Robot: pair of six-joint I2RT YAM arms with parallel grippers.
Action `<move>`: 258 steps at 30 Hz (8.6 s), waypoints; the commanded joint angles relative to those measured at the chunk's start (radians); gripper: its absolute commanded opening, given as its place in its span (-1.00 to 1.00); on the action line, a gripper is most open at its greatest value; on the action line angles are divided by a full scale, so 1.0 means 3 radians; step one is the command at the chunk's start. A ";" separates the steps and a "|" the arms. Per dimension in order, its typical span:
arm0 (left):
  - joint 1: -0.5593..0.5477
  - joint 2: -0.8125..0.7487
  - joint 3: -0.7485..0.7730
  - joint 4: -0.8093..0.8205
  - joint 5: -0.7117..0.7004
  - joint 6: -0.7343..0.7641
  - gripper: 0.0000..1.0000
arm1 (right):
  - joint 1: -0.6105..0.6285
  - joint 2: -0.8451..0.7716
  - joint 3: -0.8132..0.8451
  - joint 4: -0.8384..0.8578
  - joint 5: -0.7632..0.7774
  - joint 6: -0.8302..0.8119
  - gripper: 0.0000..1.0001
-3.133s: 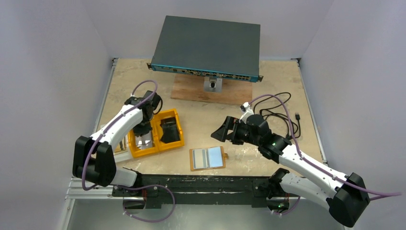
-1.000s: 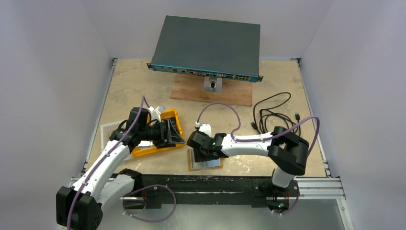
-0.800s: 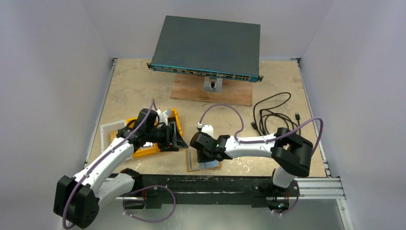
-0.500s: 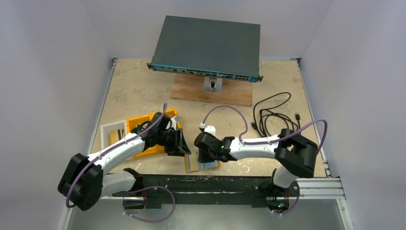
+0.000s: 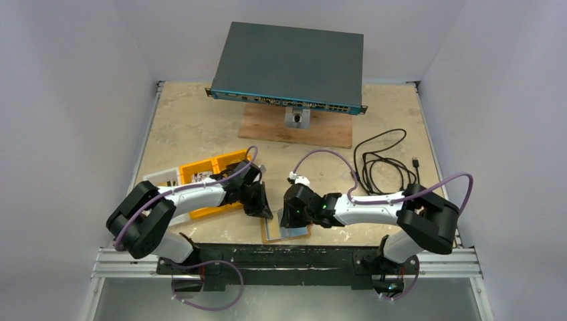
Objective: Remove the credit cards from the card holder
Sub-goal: Remove the credit card from the card holder.
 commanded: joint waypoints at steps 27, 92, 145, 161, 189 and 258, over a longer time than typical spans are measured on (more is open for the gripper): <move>-0.0579 0.0160 0.0860 -0.0822 -0.0680 0.0179 -0.93 | -0.0183 -0.0836 0.0004 -0.0516 0.0145 -0.0121 -0.36; -0.0386 -0.0261 0.0157 -0.0434 -0.0564 -0.0024 -0.75 | -0.0295 -0.0240 -0.0434 0.0728 -0.0592 -0.0019 -0.27; -0.0426 0.0162 0.0305 -0.0574 -0.0669 0.0072 -1.00 | -0.1014 0.0276 -0.1517 0.3123 -0.1855 0.0673 -0.85; -0.0393 0.0047 0.0391 -0.0814 -0.0785 0.0223 -1.00 | -0.1039 -0.0103 -0.1522 0.2428 -0.1510 0.0446 -1.00; -0.0418 0.0189 0.0468 -0.0664 -0.0627 0.0251 -1.00 | -0.1039 0.0070 -0.1482 0.2660 -0.1666 0.0430 -0.62; -0.0422 0.0115 0.0817 -0.0922 -0.0652 0.0401 -1.00 | -0.1117 -0.1418 -0.1190 0.0590 -0.0839 0.0029 -1.00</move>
